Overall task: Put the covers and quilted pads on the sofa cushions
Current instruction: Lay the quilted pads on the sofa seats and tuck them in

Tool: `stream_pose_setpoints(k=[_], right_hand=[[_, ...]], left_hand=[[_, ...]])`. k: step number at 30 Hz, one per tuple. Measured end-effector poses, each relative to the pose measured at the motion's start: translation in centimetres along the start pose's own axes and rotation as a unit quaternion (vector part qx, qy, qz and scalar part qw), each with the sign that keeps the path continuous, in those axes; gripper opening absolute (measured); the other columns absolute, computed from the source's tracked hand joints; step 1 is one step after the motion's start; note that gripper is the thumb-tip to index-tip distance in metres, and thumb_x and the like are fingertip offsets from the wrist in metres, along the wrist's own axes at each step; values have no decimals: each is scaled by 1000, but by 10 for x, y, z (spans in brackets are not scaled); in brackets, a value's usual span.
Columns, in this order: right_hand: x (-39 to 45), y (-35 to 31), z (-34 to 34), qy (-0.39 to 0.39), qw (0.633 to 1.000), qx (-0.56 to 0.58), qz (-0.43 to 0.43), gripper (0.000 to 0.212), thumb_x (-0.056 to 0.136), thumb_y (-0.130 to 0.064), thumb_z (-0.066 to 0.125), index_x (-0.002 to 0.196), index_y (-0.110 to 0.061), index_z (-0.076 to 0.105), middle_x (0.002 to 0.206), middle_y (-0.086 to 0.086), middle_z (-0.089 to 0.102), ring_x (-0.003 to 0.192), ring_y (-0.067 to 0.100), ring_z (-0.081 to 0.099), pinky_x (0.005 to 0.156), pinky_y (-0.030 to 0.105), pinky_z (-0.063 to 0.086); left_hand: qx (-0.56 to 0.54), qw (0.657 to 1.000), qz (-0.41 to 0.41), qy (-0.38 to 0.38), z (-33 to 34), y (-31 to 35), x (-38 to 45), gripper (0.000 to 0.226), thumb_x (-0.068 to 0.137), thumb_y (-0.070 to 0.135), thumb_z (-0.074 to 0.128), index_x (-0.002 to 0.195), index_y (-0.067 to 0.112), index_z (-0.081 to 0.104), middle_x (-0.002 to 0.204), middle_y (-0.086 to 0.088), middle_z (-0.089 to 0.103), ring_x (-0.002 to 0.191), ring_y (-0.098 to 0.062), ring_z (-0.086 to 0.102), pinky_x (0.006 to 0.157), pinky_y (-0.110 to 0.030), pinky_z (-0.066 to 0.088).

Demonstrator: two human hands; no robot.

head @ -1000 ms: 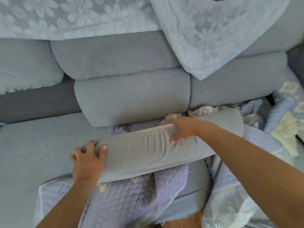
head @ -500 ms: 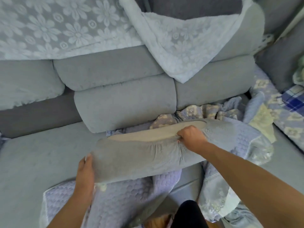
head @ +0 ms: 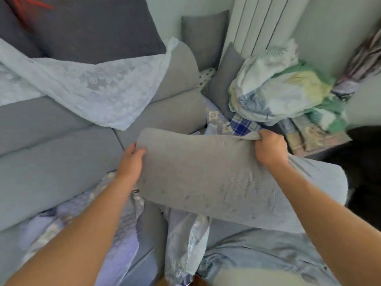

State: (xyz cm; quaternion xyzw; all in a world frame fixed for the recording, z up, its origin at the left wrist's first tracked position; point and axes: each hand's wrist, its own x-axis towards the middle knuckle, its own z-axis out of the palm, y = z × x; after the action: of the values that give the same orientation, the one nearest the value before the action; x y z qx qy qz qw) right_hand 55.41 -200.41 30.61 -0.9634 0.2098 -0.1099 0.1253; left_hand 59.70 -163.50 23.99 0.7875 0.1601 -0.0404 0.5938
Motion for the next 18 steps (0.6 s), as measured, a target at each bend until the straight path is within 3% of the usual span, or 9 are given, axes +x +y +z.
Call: stream_pose_setpoints(k=[3, 6, 8, 10, 13, 16, 18], right_hand=[[28, 111, -6, -23, 985, -71, 152, 33, 96, -22, 50, 128, -18, 55, 129, 21, 59, 121, 42, 51, 100, 47, 41], [25, 179, 32, -173, 967, -59, 180, 67, 98, -31, 54, 156, -24, 22, 155, 17, 34, 141, 38, 35, 114, 48, 33], [7, 181, 68, -272, 951, -9, 148, 75, 100, -30, 55, 160, -22, 11, 162, 15, 24, 143, 36, 34, 114, 47, 36], [-12, 162, 102, -337, 933, 32, 125, 75, 101, -26, 55, 160, -20, 9, 162, 15, 23, 144, 33, 34, 114, 44, 37], [-30, 115, 145, -370, 923, 67, 86, 71, 99, -18, 57, 159, -15, 19, 159, 17, 27, 142, 33, 37, 108, 36, 40], [-36, 44, 179, -373, 922, 100, 38, 68, 93, -14, 63, 155, -13, 33, 150, 23, 42, 122, 32, 54, 104, 40, 45], [-40, -16, 199, -391, 915, 100, -9, 66, 94, -16, 63, 153, -13, 35, 151, 18, 42, 127, 34, 52, 107, 41, 43]], left_hand=[[203, 966, 36, -155, 89, 19, -12, 84, 87, 34, 67, 158, 22, 25, 153, -9, 42, 138, -30, 43, 110, -41, 41], [260, 934, 15, -243, 132, -3, -22, 96, 64, 51, 61, 154, 28, 35, 151, -9, 45, 133, -31, 49, 107, -40, 45], [265, 921, -16, -286, 131, -27, -35, 85, 69, 49, 63, 150, 32, 41, 145, -2, 50, 126, -25, 55, 98, -33, 48], [244, 919, -56, -304, 114, -54, -48, 54, 85, 41, 65, 136, 38, 47, 132, 8, 56, 115, -14, 57, 91, -26, 46], [202, 934, -159, -249, 66, -95, -61, 38, 97, 20, 60, 133, 26, 48, 108, 3, 54, 94, -16, 53, 70, -23, 42], [126, 937, -282, -165, -8, -138, -72, 17, 92, 30, 62, 104, 29, 51, 90, -1, 49, 73, -16, 44, 60, -26, 31], [53, 931, -351, -88, -59, -160, -81, 11, 95, 32, 62, 96, 23, 55, 89, -3, 51, 71, -17, 45, 60, -25, 31]])
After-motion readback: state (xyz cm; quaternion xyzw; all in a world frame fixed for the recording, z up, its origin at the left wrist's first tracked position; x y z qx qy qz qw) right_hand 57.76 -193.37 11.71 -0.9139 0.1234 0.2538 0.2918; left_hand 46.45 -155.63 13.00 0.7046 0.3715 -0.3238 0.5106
